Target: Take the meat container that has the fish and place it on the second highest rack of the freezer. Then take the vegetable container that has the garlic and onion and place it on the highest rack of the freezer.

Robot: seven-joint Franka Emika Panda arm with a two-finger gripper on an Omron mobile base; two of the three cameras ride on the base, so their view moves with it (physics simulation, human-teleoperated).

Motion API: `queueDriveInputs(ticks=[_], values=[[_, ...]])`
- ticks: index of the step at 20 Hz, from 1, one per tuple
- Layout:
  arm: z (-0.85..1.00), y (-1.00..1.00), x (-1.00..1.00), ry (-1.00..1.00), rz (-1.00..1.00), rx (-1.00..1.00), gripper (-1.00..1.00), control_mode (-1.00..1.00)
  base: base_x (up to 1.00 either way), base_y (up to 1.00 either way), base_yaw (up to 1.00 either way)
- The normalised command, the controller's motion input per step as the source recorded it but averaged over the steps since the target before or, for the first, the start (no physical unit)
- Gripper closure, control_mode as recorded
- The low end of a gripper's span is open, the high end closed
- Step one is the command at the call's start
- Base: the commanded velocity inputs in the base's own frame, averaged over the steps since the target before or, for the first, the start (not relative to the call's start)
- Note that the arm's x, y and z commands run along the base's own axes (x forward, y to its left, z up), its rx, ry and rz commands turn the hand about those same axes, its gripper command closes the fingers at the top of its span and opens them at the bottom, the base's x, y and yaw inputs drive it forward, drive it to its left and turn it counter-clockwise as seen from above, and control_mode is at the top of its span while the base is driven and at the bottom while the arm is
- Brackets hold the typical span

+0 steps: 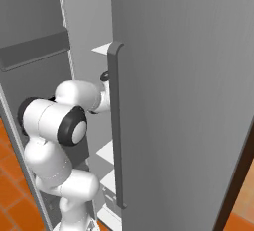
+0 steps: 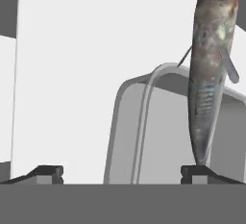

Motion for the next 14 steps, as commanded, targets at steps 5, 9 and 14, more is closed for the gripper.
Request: queueDriveInputs(ticks=[5,9,14], values=[[0.48,-0.02,-0.39,0.05,0.0,0.0,-1.0,-1.0,0.0,0.0,0.0],[0.54,0.0,-0.07,0.12,0.0,0.0,-1.0,-1.0,0.0,0.0,0.0],[0.31,0.03,-0.49,0.1,0.0,0.0,-1.0,-1.0,0.0,0.0,0.0]])
